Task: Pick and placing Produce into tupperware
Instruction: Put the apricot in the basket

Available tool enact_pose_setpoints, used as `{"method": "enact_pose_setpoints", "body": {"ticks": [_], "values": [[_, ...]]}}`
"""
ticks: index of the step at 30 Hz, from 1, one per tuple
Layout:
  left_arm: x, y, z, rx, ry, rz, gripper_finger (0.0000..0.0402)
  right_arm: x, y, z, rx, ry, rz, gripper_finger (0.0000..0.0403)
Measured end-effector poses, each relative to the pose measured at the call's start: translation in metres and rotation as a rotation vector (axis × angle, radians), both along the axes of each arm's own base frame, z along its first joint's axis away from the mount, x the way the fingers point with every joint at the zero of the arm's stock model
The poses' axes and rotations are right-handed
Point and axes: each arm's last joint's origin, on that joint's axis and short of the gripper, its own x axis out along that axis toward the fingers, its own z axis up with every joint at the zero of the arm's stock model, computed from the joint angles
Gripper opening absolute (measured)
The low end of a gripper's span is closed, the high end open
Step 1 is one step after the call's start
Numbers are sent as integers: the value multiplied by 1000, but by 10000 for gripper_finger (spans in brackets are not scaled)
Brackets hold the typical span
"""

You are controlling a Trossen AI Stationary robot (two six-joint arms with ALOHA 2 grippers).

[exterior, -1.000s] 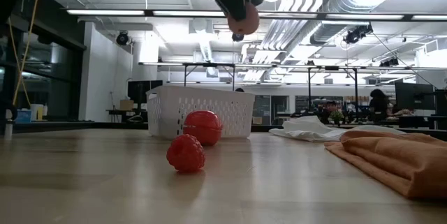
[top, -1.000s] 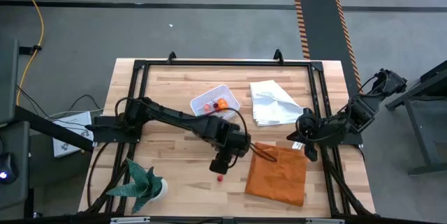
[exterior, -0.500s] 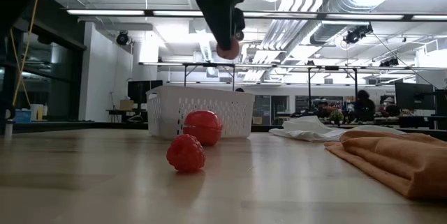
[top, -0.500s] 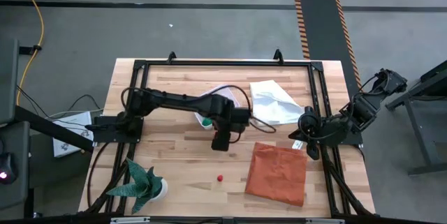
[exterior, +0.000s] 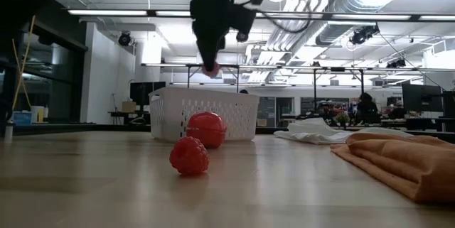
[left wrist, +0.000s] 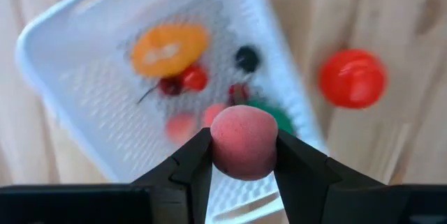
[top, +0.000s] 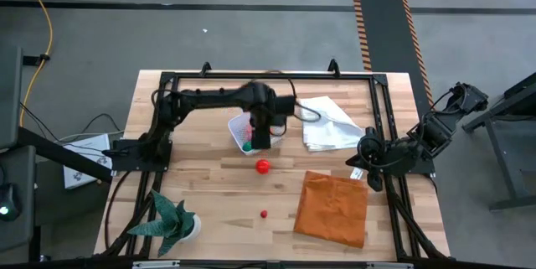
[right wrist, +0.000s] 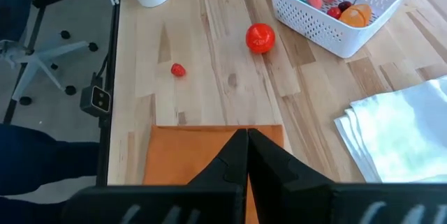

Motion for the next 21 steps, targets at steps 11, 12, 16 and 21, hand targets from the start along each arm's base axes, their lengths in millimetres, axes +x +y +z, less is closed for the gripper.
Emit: {"method": "enact_pose_setpoints", "body": {"ticks": [11, 12, 16, 21], "values": [[-19, 46, 0, -57, 16, 156, 127, 0, -1, 0, -10, -5, -31, 0], [-20, 48, 0, -62, 14, 161, 127, 0, -1, 0, -11, -6, -33, 0], [-20, 48, 0, -68, 12, 155, 127, 0, -1, 0, -10, -10, -45, 0], [-19, 47, 0, -69, 12, 149, 127, 0, -2, 0, -21, -20, -61, 0]]}}
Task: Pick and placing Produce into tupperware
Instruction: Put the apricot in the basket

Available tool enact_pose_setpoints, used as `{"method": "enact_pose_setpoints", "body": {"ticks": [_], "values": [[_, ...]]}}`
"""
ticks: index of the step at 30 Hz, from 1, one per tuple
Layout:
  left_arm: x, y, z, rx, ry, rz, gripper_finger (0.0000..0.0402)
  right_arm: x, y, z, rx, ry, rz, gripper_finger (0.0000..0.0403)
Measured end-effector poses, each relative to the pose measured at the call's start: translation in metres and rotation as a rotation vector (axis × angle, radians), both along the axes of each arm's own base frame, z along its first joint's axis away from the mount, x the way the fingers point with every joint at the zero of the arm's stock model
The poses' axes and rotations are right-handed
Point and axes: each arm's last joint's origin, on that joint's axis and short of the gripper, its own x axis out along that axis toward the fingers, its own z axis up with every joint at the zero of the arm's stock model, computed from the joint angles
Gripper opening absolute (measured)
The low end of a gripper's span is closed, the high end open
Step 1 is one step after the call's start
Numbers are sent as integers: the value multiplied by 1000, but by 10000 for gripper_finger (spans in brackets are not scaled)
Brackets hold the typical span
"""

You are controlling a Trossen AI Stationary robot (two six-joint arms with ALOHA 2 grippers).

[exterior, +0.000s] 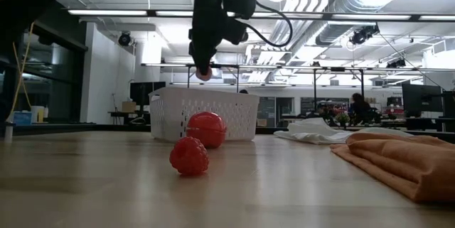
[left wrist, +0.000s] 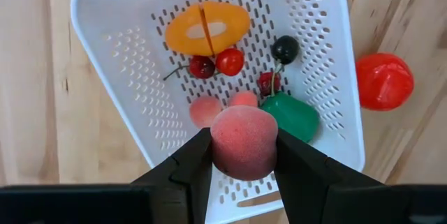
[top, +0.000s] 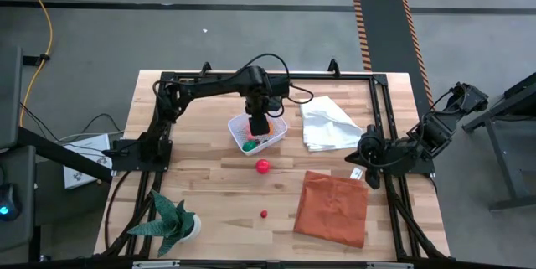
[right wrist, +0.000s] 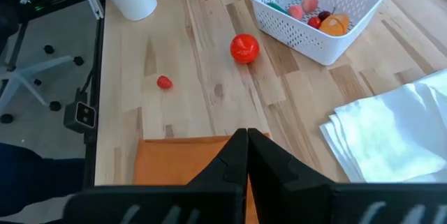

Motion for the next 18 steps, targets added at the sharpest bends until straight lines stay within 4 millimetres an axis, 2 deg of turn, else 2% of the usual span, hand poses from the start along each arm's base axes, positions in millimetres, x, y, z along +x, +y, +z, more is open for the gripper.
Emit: {"method": "enact_pose_setpoints", "body": {"ticks": [18], "values": [[-2, 0, 0, 17, 31, -2, 127, 0, 0, 0, 5, -6, -20, 0]]}}
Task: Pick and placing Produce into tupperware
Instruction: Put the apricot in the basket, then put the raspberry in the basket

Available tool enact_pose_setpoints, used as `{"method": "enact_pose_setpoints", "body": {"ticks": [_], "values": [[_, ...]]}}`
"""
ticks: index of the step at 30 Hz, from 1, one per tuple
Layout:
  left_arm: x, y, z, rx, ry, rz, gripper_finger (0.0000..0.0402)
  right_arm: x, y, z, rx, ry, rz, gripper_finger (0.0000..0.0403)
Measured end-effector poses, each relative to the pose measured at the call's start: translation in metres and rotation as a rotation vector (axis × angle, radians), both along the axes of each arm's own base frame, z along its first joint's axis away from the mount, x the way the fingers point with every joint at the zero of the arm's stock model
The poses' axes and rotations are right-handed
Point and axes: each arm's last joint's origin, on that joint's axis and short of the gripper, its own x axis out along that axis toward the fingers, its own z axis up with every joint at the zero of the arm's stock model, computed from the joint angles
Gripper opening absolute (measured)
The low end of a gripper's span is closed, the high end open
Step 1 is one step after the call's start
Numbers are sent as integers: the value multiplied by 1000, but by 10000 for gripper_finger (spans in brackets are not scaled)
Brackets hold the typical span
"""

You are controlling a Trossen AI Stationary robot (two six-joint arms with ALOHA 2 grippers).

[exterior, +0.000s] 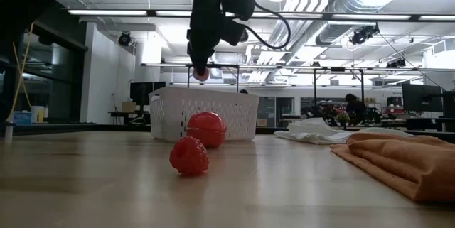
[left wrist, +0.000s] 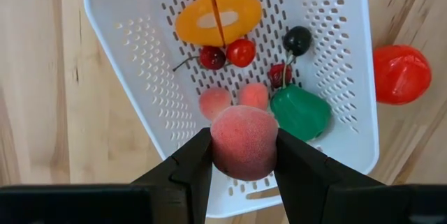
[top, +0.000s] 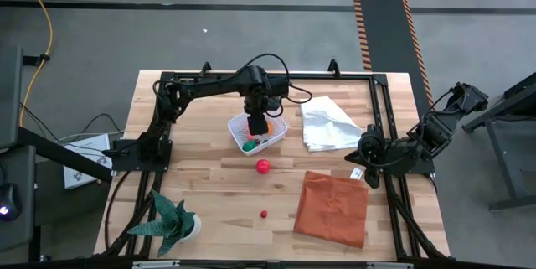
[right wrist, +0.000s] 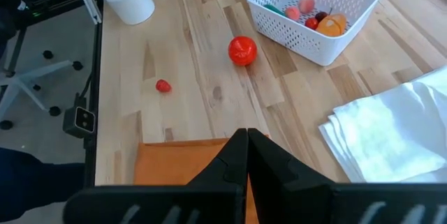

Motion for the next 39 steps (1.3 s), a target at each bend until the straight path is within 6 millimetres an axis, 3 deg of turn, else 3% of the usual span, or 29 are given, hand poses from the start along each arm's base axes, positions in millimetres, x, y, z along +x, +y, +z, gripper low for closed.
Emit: {"method": "enact_pose_setpoints", "body": {"ticks": [11, 25, 39], "values": [[-2, -1, 0, -9, 20, -17, 130, 0, 0, 0, 17, 0, -13, 0], [-3, -1, 0, -12, 25, -24, 205, 0, 0, 0, 16, -3, -21, 0], [-6, -5, 1, -87, 45, -6, 180, 0, -1, 0, 7, -13, -37, 0]]}}
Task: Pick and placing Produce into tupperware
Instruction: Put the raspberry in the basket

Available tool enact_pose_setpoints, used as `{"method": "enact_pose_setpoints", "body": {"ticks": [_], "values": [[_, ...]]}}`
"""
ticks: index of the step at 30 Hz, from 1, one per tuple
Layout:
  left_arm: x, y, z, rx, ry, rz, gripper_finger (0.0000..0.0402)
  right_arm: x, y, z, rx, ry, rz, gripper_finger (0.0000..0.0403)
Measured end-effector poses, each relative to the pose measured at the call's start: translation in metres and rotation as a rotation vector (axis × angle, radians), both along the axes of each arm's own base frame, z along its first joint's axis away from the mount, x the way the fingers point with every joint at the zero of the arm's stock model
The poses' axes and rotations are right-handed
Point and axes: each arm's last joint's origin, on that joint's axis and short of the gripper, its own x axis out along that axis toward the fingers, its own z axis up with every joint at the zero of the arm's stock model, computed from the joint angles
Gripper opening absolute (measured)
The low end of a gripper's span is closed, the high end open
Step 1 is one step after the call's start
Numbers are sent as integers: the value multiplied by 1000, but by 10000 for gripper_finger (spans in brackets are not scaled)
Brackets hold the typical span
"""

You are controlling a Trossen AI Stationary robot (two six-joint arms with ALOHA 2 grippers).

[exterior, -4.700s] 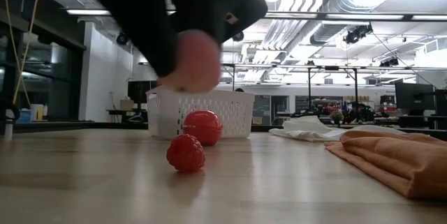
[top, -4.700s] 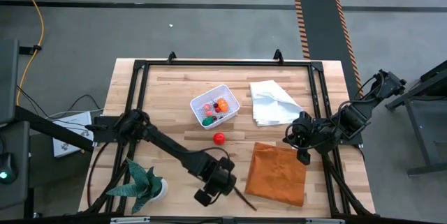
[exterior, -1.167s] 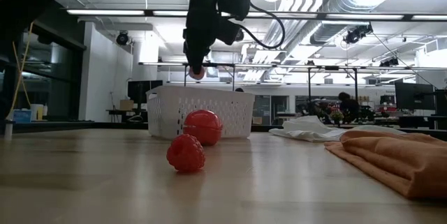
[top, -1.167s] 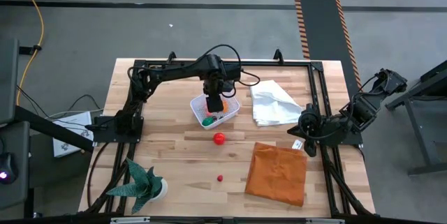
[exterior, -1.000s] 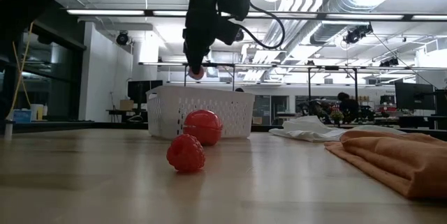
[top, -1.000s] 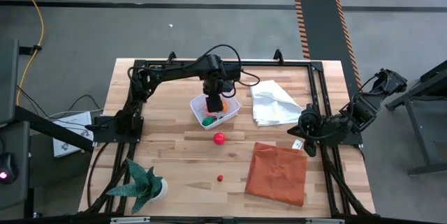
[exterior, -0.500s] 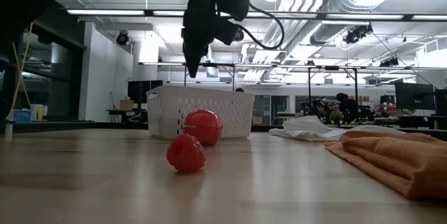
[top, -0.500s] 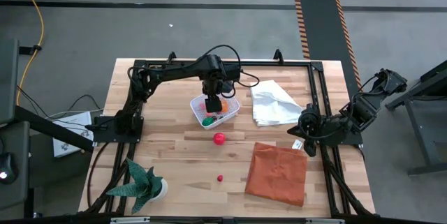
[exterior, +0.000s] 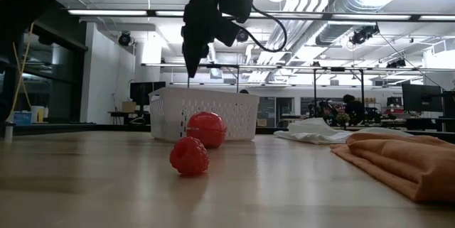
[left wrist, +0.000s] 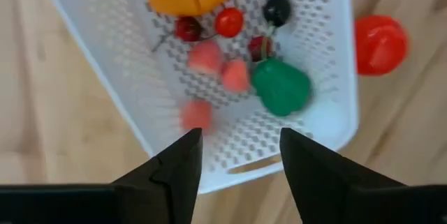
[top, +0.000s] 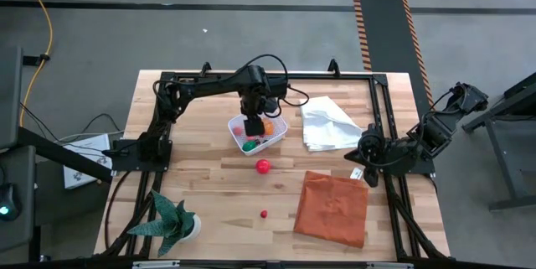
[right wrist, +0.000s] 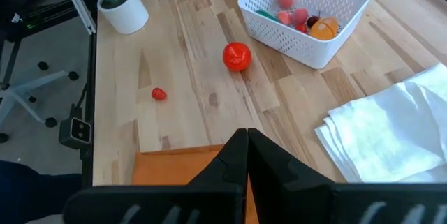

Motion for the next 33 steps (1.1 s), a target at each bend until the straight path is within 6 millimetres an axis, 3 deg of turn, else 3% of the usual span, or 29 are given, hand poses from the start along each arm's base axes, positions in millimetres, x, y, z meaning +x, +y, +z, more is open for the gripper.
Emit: {"method": "enact_pose_setpoints", "body": {"ticks": [14, 19, 23, 33], "values": [[-32, -17, 63, 41, -169, 37, 142, 0, 0, 0, 20, -6, -29, 0], [-48, -31, 73, 67, -246, 65, 138, 0, 0, 0, 26, -6, -34, 0], [-62, -49, 65, 73, -290, 87, 139, 0, -1, 0, 20, -12, -42, 0], [-93, -115, 16, 44, -400, 184, 138, 0, -2, 1, -7, -27, -60, 0]]}}
